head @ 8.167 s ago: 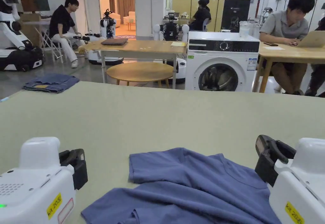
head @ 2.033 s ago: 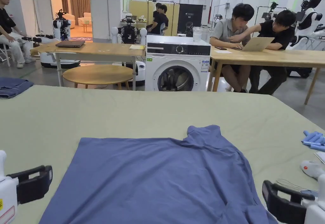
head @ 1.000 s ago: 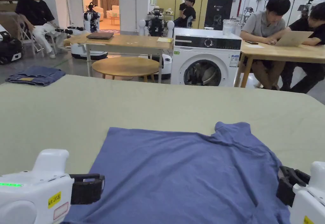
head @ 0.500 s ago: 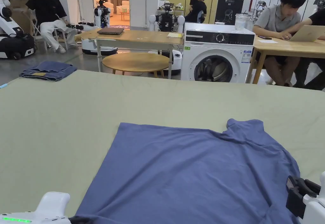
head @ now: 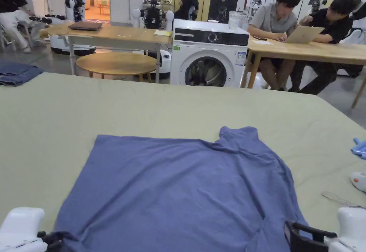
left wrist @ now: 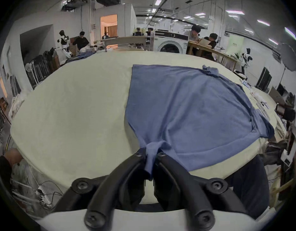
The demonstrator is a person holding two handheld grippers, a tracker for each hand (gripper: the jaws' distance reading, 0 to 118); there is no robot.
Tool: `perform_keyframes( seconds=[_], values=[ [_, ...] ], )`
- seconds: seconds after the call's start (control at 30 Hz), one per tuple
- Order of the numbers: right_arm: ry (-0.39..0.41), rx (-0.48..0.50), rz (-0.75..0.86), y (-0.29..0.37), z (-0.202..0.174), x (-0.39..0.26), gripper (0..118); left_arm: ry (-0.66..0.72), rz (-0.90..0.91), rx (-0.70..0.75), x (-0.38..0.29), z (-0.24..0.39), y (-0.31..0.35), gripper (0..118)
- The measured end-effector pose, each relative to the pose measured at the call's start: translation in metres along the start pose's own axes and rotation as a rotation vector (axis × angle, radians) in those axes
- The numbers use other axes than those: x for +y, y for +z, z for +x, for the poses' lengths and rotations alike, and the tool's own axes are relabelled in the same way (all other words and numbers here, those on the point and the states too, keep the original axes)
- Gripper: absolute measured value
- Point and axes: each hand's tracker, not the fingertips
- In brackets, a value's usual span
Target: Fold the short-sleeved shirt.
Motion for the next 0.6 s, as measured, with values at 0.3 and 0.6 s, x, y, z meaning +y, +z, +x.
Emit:
perform_keyframes(
  seconds=[0.3,0.6],
  values=[
    [0.051,-0.033,-0.284,-0.009,0.028,-0.058,50,0.006,-0.022,-0.003,-0.008,0.001,-0.008,3],
    [0.036,-0.005,-0.095,0.005,0.021,-0.026,4,0.074,-0.008,0.019,0.007,-0.017,-0.001,2]
  ],
)
